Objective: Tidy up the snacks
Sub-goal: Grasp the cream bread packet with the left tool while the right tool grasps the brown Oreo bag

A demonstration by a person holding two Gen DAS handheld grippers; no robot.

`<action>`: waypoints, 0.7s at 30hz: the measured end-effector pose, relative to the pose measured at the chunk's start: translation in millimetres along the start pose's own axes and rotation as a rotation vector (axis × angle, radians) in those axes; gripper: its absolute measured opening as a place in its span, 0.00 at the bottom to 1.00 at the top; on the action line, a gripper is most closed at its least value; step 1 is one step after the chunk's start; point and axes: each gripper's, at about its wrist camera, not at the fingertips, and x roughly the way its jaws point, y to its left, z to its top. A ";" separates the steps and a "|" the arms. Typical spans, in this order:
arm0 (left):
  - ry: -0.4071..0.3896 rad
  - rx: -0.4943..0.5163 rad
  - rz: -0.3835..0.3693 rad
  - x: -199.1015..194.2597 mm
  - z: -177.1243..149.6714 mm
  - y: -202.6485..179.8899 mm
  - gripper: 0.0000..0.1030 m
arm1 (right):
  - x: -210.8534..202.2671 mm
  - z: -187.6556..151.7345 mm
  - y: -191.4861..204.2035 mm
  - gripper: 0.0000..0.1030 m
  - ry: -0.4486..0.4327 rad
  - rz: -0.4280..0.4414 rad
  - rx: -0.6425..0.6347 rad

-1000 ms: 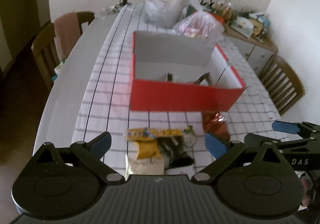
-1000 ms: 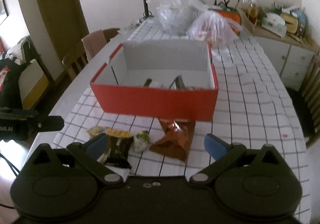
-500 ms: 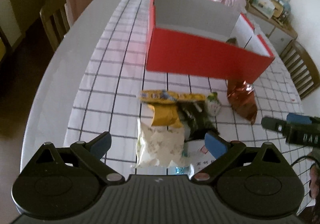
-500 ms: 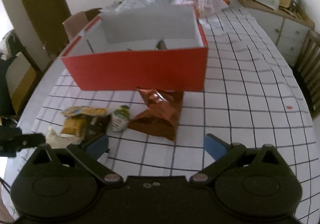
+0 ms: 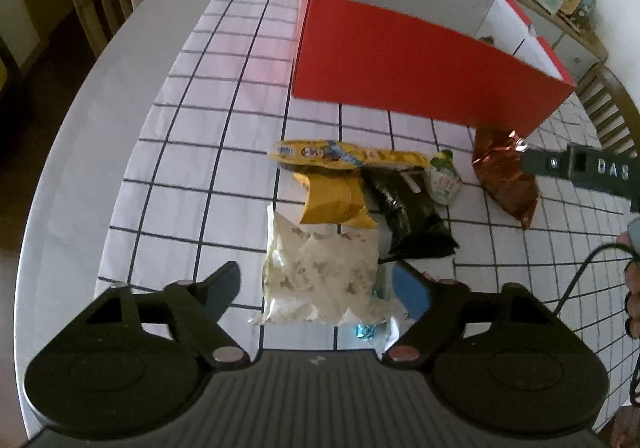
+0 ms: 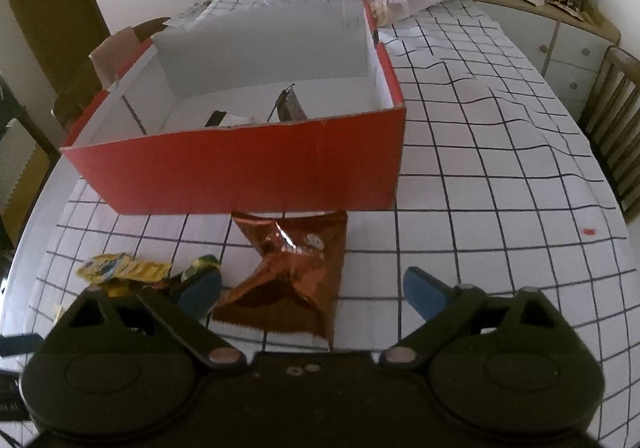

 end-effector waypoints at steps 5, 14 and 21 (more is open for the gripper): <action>0.023 0.009 -0.002 7.2 -2.9 -1.2 0.76 | 16.4 4.5 3.1 0.87 0.021 -0.004 -0.016; 0.057 0.004 -0.012 18.9 -1.8 0.6 0.62 | 39.4 4.3 5.0 0.74 0.059 0.005 -0.017; 0.057 -0.005 -0.030 20.1 -1.1 2.0 0.59 | 42.0 2.9 5.6 0.55 0.073 0.040 -0.025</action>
